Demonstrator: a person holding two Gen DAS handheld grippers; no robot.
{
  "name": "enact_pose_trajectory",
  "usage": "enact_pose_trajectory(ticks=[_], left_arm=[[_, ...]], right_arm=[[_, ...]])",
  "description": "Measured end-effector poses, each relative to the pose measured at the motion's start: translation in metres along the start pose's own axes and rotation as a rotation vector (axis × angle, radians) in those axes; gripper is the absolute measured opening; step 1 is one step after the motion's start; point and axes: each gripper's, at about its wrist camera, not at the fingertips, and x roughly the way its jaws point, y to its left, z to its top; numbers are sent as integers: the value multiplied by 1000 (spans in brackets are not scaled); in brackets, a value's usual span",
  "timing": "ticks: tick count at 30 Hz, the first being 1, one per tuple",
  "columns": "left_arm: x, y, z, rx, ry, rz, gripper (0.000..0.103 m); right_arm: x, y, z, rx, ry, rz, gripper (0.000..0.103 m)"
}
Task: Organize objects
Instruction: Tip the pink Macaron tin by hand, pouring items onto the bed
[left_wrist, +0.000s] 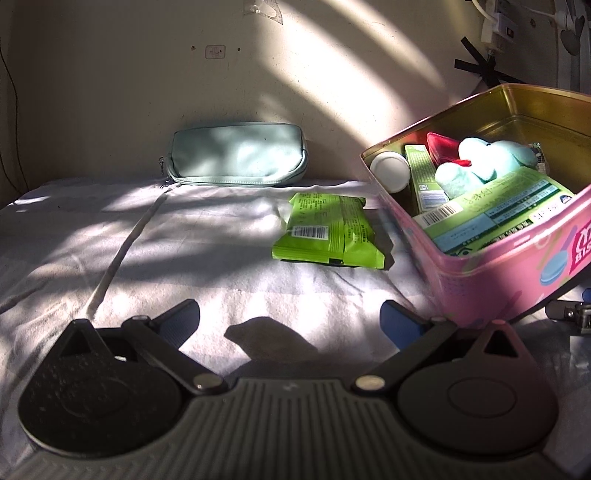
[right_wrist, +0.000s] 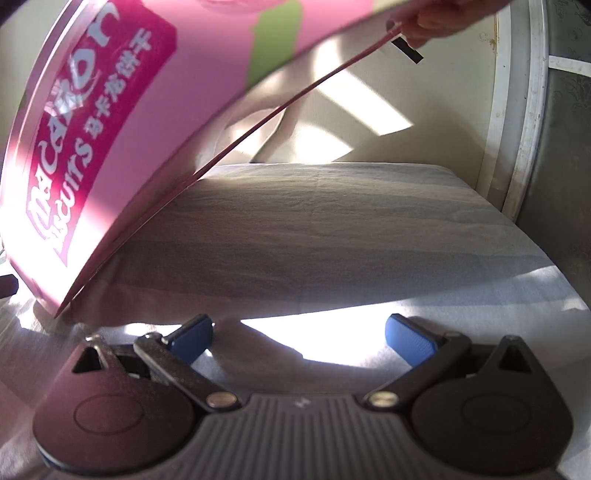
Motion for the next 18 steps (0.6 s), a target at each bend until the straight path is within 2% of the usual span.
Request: enact_pose_trajectory(ticks=[11, 18], left_arm=[[4, -2, 1, 5, 23, 17, 103], [9, -10, 1, 55, 58, 53, 103]], right_arm=[[0, 0, 0, -1, 1, 0, 103], [1, 4, 3, -3, 0, 0, 103]])
